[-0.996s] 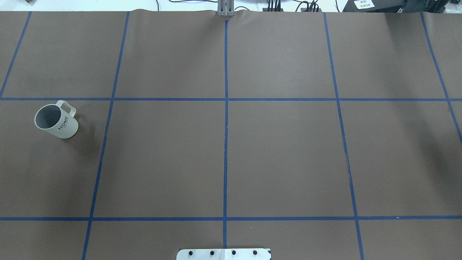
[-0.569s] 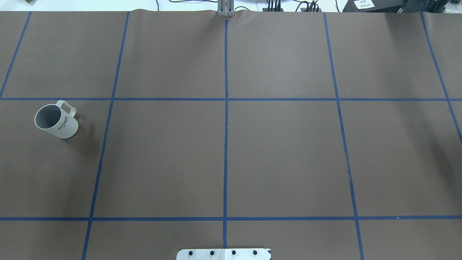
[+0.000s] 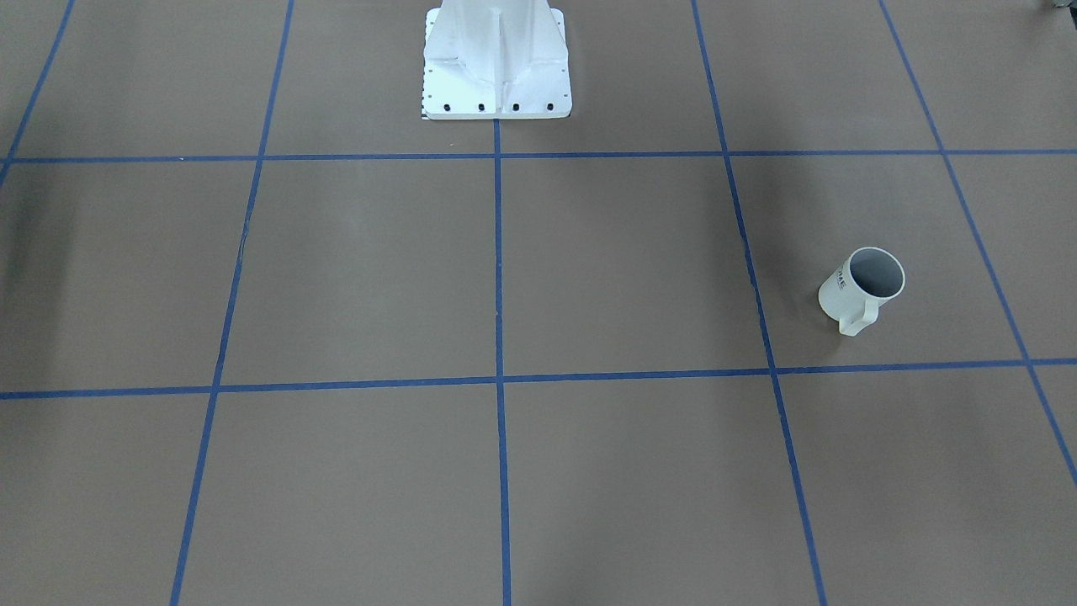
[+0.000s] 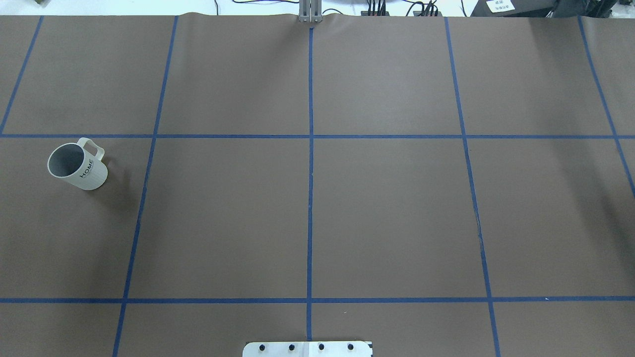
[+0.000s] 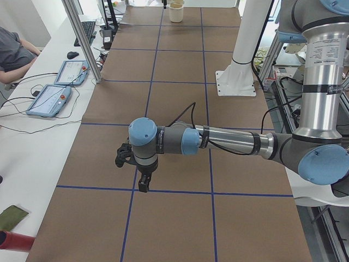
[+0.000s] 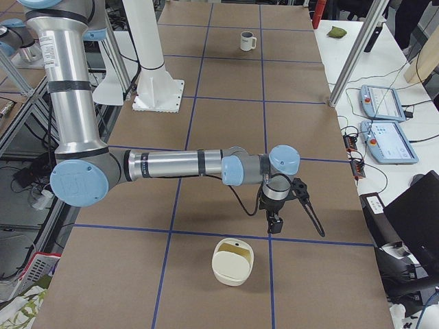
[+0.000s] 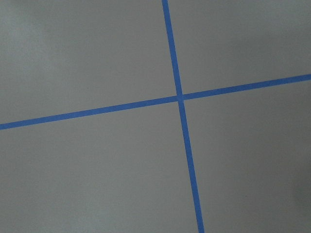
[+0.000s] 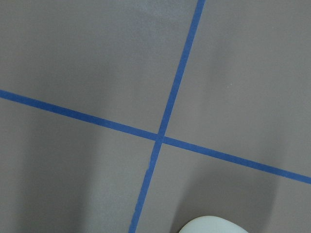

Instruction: Left arm hands cup to right arm to dump lemon

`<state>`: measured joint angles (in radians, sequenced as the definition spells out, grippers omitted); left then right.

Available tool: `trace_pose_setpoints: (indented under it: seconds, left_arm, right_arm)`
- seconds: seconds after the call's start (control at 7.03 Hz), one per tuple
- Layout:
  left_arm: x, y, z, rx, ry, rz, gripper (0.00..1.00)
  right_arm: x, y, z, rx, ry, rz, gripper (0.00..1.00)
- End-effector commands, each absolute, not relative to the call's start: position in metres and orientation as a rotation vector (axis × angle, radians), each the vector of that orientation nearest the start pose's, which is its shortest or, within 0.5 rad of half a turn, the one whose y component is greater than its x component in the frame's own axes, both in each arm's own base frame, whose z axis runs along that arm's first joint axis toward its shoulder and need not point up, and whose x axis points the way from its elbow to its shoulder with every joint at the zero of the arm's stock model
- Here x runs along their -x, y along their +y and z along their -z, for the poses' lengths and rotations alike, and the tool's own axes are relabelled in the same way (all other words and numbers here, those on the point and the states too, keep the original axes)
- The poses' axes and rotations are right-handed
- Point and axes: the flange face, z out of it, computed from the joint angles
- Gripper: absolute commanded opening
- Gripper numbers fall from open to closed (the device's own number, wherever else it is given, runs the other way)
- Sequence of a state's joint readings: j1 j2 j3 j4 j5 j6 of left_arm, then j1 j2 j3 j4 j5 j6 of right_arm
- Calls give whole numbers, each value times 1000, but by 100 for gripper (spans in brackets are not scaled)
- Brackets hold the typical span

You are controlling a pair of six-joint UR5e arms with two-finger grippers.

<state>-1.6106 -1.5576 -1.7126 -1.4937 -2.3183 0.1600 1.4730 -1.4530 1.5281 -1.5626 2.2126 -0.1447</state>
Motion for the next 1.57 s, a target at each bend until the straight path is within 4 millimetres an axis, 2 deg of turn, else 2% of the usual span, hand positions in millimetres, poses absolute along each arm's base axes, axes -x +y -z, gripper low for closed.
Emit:
trace_pose_setpoints:
  seconds: [0.0, 0.14, 0.28, 0.57, 1.42]
  left_arm:
    - [85, -484, -602, -132, 735, -143, 100]
    - [85, -475, -611, -116, 738, -139, 100]
    - [85, -474, -616, -105, 727, -136, 100]
    - [85, -472, -615, -106, 728, -133, 100]
    - [85, -473, -613, -118, 727, -141, 100]
  right_arm:
    - [-18, -554, -598, -67, -671, 249, 100]
    - [-19, -548, -581, -36, -671, 239, 100]
    - [-20, -540, -587, -29, -665, 236, 100]
    - [-19, -539, -592, -23, -665, 236, 100]
    - [-14, -544, -581, -41, -665, 253, 100]
